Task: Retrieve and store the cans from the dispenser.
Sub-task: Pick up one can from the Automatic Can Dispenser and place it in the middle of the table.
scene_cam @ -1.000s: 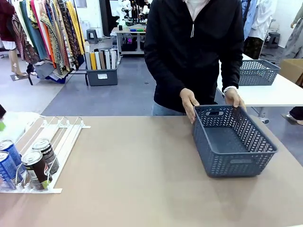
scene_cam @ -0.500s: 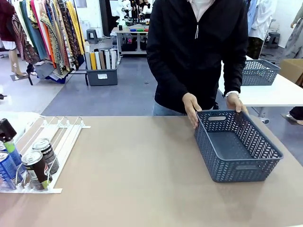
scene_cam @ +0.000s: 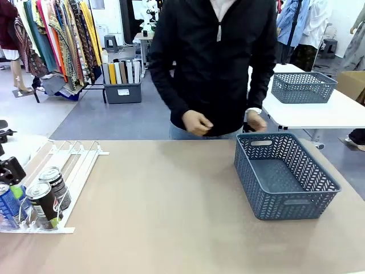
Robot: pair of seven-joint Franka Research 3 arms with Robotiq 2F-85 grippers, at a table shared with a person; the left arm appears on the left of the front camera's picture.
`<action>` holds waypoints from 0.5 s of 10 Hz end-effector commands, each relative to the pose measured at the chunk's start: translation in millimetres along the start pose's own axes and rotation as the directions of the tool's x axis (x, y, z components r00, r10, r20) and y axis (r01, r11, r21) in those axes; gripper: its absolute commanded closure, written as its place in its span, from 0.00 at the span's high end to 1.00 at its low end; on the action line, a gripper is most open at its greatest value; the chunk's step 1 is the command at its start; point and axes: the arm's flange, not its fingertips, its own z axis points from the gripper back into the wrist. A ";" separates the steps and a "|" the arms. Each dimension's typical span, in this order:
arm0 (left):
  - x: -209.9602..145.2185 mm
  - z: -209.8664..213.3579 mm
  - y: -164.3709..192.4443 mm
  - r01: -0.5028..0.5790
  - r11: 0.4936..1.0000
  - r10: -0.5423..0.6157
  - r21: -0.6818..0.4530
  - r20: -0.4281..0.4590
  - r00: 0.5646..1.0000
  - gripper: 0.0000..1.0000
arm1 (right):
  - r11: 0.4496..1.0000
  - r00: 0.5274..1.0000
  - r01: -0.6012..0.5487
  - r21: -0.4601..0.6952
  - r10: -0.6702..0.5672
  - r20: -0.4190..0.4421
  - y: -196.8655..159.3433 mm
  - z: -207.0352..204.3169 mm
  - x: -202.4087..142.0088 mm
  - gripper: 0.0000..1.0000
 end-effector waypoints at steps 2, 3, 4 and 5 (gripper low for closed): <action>2.7 -13.4 0.8 -0.068 0.998 0.068 -0.001 0.049 0.996 1.00 | 0.999 0.999 -0.027 0.021 0.027 0.022 1.3 -1.6 4.4 1.00; 2.2 -14.6 0.8 -0.071 0.997 0.071 0.004 0.053 0.996 1.00 | 0.999 0.999 -0.027 0.021 0.027 0.022 1.3 -1.6 4.4 1.00; 1.0 -15.9 2.8 -0.084 0.996 0.083 0.009 0.058 0.995 1.00 | 0.999 0.999 -0.027 0.021 0.027 0.022 1.3 -1.6 4.4 1.00; 1.0 -17.9 4.2 -0.089 0.996 0.088 0.012 0.062 0.994 1.00 | 0.999 0.999 -0.027 0.021 0.027 0.022 1.3 -1.6 4.4 1.00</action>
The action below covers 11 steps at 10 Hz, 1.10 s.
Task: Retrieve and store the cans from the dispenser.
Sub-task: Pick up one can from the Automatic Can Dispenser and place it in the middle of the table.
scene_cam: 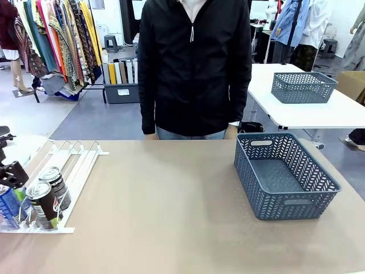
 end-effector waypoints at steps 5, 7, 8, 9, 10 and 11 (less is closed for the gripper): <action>-1.3 -5.2 1.9 -0.056 0.998 0.056 0.013 0.033 0.998 1.00 | 0.999 0.999 -0.027 0.020 0.026 0.022 1.2 -1.7 4.5 1.00; -0.7 -4.4 1.7 -0.059 0.998 0.058 0.019 0.048 0.997 0.29 | 0.999 0.999 -0.027 0.020 0.026 0.022 1.2 -1.7 4.5 1.00; -1.0 -4.4 1.7 -0.057 0.998 0.056 0.022 0.049 0.997 0.00 | 0.999 0.999 -0.027 0.020 0.026 0.022 1.2 -1.7 4.5 1.00; -0.9 -3.9 1.5 -0.057 0.998 0.056 0.022 0.055 0.997 0.00 | 0.999 0.999 -0.027 0.020 0.026 0.022 1.2 -1.7 4.5 1.00; -0.5 -3.8 1.6 -0.060 0.998 0.059 0.019 0.064 0.996 0.00 | 0.999 0.999 -0.027 0.020 0.026 0.022 1.2 -1.7 4.5 1.00; 0.1 -3.9 1.6 -0.063 0.998 0.062 0.015 0.066 0.996 0.00 | 0.999 0.999 -0.027 0.020 0.026 0.022 1.2 -1.7 4.5 1.00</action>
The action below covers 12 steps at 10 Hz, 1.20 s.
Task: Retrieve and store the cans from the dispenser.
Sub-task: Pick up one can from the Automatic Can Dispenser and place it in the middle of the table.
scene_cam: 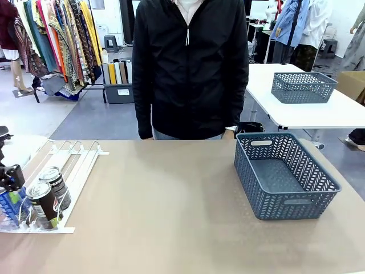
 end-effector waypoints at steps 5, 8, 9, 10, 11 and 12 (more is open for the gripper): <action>-13.2 22.9 -0.6 -0.041 0.998 0.038 0.041 0.070 0.997 0.00 | 0.999 0.999 -0.025 0.020 0.025 0.022 1.2 -1.7 4.6 1.00; -60.6 95.6 8.8 0.070 0.997 -0.071 0.014 0.077 0.995 0.00 | 0.999 0.999 -0.025 0.020 0.025 0.022 1.2 -1.7 4.6 1.00; -79.5 123.6 12.4 0.097 0.994 -0.102 0.047 0.126 0.987 0.00 | 0.999 0.999 -0.025 0.020 0.025 0.022 1.2 -1.7 4.6 1.00; -96.1 152.5 17.0 0.131 0.989 -0.141 0.070 0.175 0.974 0.00 | 0.999 0.999 -0.025 0.020 0.025 0.022 1.2 -1.7 4.6 1.00; -109.4 179.2 20.2 0.146 0.987 -0.159 0.070 0.234 0.959 0.00 | 0.999 0.999 -0.025 0.020 0.025 0.022 1.2 -1.7 4.6 1.00; -119.7 199.6 23.0 0.148 0.987 -0.159 0.060 0.291 0.943 0.00 | 0.999 0.999 -0.025 0.020 0.025 0.022 1.2 -1.7 4.6 1.00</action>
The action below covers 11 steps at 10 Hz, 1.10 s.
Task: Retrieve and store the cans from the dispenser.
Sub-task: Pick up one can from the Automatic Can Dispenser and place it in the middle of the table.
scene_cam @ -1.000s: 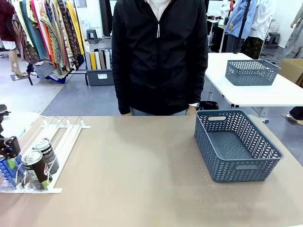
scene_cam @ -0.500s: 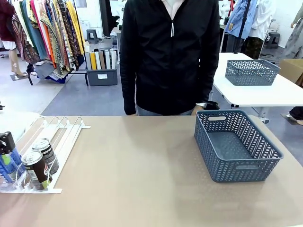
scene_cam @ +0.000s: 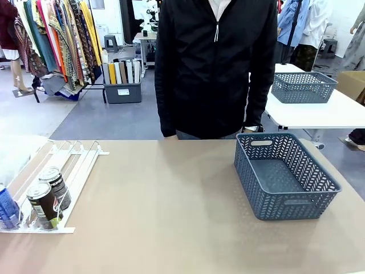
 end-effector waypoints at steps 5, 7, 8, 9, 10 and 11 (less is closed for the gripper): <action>-4.6 30.6 8.6 -0.005 1.000 0.007 -0.017 0.086 0.996 0.00 | 0.999 0.999 -0.027 0.020 0.026 0.023 2.0 -1.4 4.4 1.00; -4.6 30.6 8.6 -0.005 1.000 0.007 -0.017 0.086 0.996 0.00 | 0.999 0.999 -0.027 0.020 0.026 0.023 2.0 -1.4 4.4 1.00; -4.6 30.6 8.6 -0.005 1.000 0.007 -0.017 0.086 0.996 0.00 | 0.999 0.999 -0.027 0.020 0.026 0.023 2.0 -1.4 4.4 1.00; -1.5 26.4 10.0 -0.008 1.000 0.010 -0.029 0.080 0.997 0.00 | 0.999 0.999 -0.027 0.020 0.026 0.023 2.0 -1.4 4.4 1.00; 16.8 31.9 -2.9 -0.001 0.999 0.007 -0.050 0.122 0.992 0.00 | 0.999 0.999 -0.027 0.020 0.026 0.023 2.0 -1.4 4.4 1.00; 47.6 39.8 -35.3 0.071 0.996 -0.061 -0.061 0.155 0.986 0.00 | 0.999 0.999 -0.027 0.020 0.026 0.023 2.0 -1.4 4.4 1.00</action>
